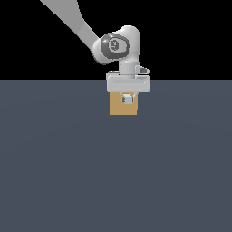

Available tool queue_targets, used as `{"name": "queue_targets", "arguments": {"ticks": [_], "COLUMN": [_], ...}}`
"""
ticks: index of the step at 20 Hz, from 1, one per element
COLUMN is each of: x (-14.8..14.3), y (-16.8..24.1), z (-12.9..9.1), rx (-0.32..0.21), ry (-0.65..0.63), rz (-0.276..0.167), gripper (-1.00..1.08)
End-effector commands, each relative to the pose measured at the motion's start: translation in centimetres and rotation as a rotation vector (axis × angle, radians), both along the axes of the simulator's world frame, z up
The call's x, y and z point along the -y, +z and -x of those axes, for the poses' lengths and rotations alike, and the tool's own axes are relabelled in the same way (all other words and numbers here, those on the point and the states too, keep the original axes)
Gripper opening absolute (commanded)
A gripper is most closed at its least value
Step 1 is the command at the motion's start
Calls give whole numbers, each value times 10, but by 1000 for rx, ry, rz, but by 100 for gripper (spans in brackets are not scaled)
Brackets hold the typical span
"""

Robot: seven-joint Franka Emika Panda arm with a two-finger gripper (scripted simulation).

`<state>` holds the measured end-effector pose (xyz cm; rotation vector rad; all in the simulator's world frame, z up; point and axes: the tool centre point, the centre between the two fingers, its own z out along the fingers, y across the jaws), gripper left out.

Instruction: Insert the peg into the horizontal hole in a box.

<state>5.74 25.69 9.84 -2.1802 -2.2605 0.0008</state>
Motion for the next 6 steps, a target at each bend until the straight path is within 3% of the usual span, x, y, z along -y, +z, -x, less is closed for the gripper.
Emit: {"name": "queue_targets", "arguments": {"ticks": [1, 6], "x": [-8, -8], "y": [1, 1], "z": [-1, -2], "rx": [2, 2], "ry": [-2, -2], "rz": [0, 0], "gripper": [-100, -100]}}
